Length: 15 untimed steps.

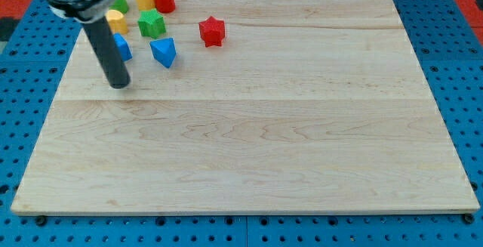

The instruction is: Move blue triangle diagonally to the red star

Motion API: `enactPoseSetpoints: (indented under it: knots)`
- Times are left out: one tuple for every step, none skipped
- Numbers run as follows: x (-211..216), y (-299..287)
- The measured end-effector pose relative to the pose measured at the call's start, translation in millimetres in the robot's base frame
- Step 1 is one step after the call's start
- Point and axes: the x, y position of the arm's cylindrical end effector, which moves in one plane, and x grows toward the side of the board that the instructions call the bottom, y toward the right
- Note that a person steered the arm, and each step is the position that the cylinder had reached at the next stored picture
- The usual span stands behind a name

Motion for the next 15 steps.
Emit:
enactPoseSetpoints:
  knots:
    - [-20, 61]
    - [-55, 91]
    - [-73, 95]
    - [-85, 93]
    - [-90, 78]
    - [-96, 63]
    - [-96, 35]
    - [-96, 21]
    - [-96, -2]
    - [-86, -19]
    - [-68, -23]
    - [-59, -27]
    - [-53, -27]
    - [-45, -27]
    - [-41, -25]
